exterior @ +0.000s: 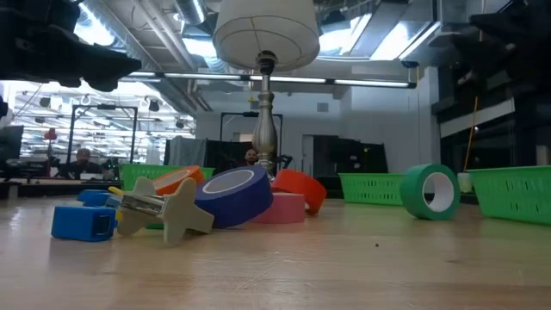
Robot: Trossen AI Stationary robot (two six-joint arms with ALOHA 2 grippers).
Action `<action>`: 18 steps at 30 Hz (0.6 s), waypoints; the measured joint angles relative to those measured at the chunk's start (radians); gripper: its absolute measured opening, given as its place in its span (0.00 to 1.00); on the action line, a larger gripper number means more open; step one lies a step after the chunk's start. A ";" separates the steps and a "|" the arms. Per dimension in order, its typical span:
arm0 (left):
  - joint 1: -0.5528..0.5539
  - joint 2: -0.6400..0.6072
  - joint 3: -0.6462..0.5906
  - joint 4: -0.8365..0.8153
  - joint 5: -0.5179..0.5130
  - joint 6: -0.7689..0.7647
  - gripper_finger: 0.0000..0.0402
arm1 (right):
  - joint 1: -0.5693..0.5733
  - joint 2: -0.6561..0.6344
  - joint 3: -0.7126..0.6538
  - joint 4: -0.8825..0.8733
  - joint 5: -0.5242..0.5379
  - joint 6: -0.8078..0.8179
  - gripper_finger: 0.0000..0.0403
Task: Pick and place Stapler, Stapler remover, tape
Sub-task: Put the green tape into the top right green bin
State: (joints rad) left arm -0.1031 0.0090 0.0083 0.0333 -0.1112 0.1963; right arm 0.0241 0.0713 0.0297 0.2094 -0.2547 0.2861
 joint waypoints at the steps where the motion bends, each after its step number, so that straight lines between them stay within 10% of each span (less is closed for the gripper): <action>1: 0.000 0.000 0.000 0.000 0.000 0.000 0.39 | 0.012 0.022 0.014 0.000 -0.007 -0.026 0.34; 18: 0.000 0.000 0.000 0.000 0.000 0.000 0.39 | 0.093 0.540 0.138 -0.161 0.105 -0.326 0.39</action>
State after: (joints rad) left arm -0.1032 0.0090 0.0082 0.0333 -0.1112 0.1963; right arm 0.1169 0.6112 0.1673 0.0488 -0.1495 -0.0399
